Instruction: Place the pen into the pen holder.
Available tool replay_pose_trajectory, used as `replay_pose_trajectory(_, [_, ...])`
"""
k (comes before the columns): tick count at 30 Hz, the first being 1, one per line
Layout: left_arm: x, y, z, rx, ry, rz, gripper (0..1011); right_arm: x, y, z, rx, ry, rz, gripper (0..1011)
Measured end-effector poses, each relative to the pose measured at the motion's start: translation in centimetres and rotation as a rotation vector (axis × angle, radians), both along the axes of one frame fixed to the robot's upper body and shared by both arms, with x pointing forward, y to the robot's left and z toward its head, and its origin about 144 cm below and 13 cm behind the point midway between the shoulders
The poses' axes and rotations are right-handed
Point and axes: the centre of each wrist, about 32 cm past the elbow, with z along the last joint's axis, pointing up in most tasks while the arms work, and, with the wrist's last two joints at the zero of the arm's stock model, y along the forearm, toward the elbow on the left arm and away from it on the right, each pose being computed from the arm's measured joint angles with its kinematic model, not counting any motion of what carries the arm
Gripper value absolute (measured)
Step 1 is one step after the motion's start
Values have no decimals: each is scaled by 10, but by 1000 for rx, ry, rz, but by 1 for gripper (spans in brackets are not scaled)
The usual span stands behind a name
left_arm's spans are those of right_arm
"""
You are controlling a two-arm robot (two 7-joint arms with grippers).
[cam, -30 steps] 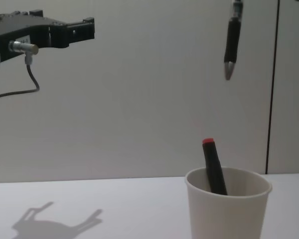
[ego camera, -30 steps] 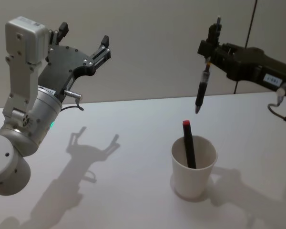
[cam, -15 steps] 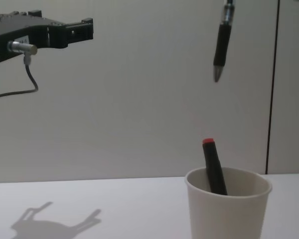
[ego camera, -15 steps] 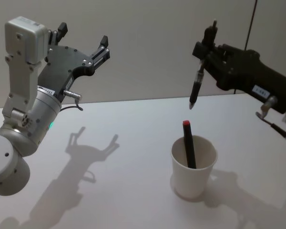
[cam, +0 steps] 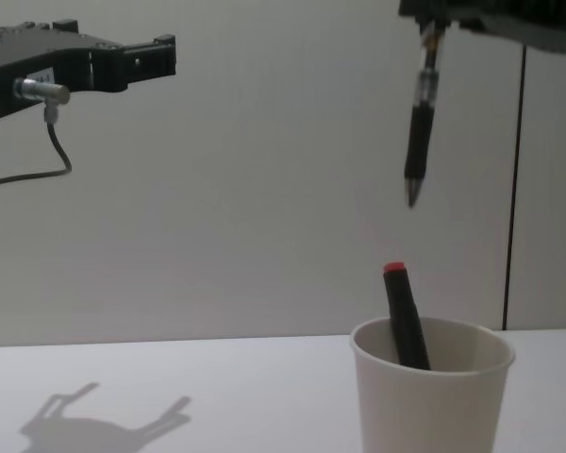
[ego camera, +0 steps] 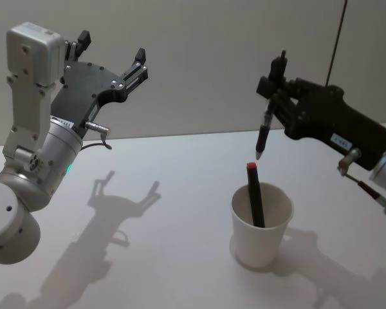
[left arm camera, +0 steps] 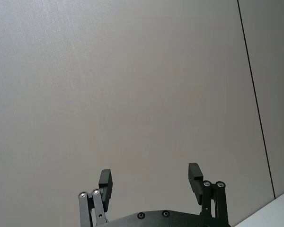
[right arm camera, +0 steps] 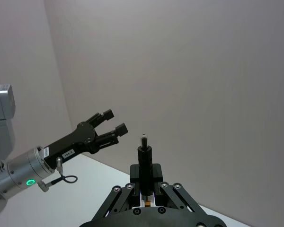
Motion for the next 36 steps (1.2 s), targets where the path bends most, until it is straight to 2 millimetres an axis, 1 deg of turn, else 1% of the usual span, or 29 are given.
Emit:
replay_pose_trajectory(14, [0, 0, 0, 0, 0, 0, 1001, -6, -2, -16, -51, 72, -19, 147])
replay_pose_trajectory(24, [0, 0, 0, 0, 0, 0, 1001, -9, -3, -21, -71, 103, -26, 148])
replay_pose_trajectory(26, [0, 0, 0, 0, 0, 0, 1001, -9, -3, -22, -73, 107, -27, 206])
replay_pose_trajectory(28, [0, 0, 0, 0, 0, 0, 1001, -9, -3, -22, -75, 109, -27, 238])
replay_pose_trajectory(29, [0, 0, 0, 0, 0, 0, 1001, -9, -3, -22, -76, 110, -28, 280])
replay_pose_trajectory(31, [0, 0, 0, 0, 0, 0, 1001, -10, -3, -23, -78, 114, -28, 316])
replay_pose_trajectory(33, [0, 0, 0, 0, 0, 0, 1001, -10, -4, -23, -79, 116, -29, 413])
replay_pose_trajectory(34, [0, 0, 0, 0, 0, 0, 1001, -10, -4, -24, -79, 117, -29, 427])
replay_pose_trajectory(35, [0, 0, 0, 0, 0, 0, 1001, -10, -4, -24, -81, 118, -29, 474])
replay_pose_trajectory(36, [0, 0, 0, 0, 0, 0, 1001, -10, -4, -24, -81, 119, -29, 474])
